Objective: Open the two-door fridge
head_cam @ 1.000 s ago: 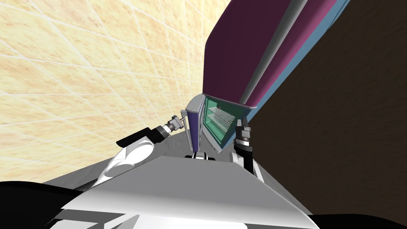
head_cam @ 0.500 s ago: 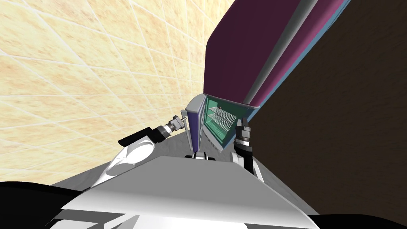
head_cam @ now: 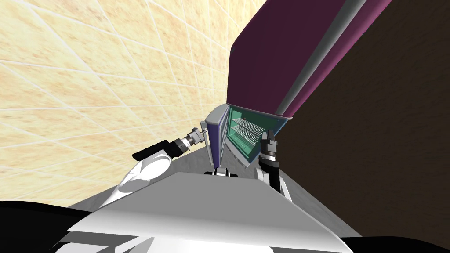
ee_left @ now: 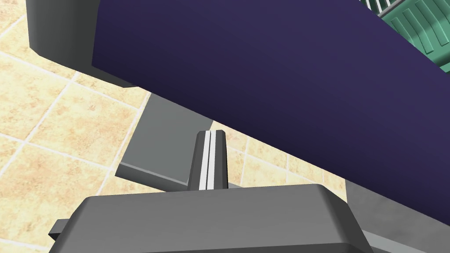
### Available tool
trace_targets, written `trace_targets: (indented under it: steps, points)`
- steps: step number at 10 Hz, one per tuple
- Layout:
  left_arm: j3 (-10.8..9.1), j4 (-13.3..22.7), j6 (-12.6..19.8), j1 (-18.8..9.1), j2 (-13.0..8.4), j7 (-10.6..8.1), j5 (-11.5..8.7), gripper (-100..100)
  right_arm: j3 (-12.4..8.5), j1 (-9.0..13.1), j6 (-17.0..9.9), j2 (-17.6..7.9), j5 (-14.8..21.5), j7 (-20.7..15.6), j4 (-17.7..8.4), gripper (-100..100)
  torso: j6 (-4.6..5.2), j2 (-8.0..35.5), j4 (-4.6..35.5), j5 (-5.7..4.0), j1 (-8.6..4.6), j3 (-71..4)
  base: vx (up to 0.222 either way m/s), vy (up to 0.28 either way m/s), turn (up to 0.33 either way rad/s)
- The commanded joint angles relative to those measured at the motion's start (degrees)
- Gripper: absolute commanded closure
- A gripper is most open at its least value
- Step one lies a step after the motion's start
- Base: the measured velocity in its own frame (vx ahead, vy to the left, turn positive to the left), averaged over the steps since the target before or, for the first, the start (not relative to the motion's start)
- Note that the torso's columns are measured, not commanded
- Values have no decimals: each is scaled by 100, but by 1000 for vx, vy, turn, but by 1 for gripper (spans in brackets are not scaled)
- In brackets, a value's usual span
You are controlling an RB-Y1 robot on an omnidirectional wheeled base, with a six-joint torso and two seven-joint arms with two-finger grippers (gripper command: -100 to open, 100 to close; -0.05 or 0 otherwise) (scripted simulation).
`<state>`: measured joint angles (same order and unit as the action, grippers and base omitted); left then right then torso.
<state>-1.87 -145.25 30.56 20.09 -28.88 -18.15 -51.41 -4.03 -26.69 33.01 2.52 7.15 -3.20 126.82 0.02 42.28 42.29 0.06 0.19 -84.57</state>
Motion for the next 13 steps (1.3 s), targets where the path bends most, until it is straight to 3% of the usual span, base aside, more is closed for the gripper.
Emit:
trace_targets:
  steps: [1,3,6,8,9,13]
  points:
    - [88,30,-18,-65,-74,48,-86,100,0,0,0,1,0,0,0,0,-2,0,0,-7,-29,0,10,182,-128]
    - [88,30,-18,-65,-74,48,-86,100,0,0,0,0,0,0,0,0,4,-2,0,-7,-21,-1,18,173,-44]
    - [210,72,-53,-167,-222,123,-258,100,0,0,0,0,0,0,0,0,7,-5,-2,-9,-30,-4,24,232,-112]
    - [202,76,-54,-161,-205,120,-237,100,0,-1,0,0,0,0,0,0,3,-5,-2,-10,-33,-4,22,169,-52]
    - [199,252,-58,-176,-202,123,-219,-100,1,-1,0,1,0,0,0,0,0,3,0,-20,-70,1,10,53,0]
    - [172,523,-25,-200,-238,96,-227,-100,1,-1,0,1,0,0,0,0,5,-23,-12,-4,-18,-14,26,120,2]
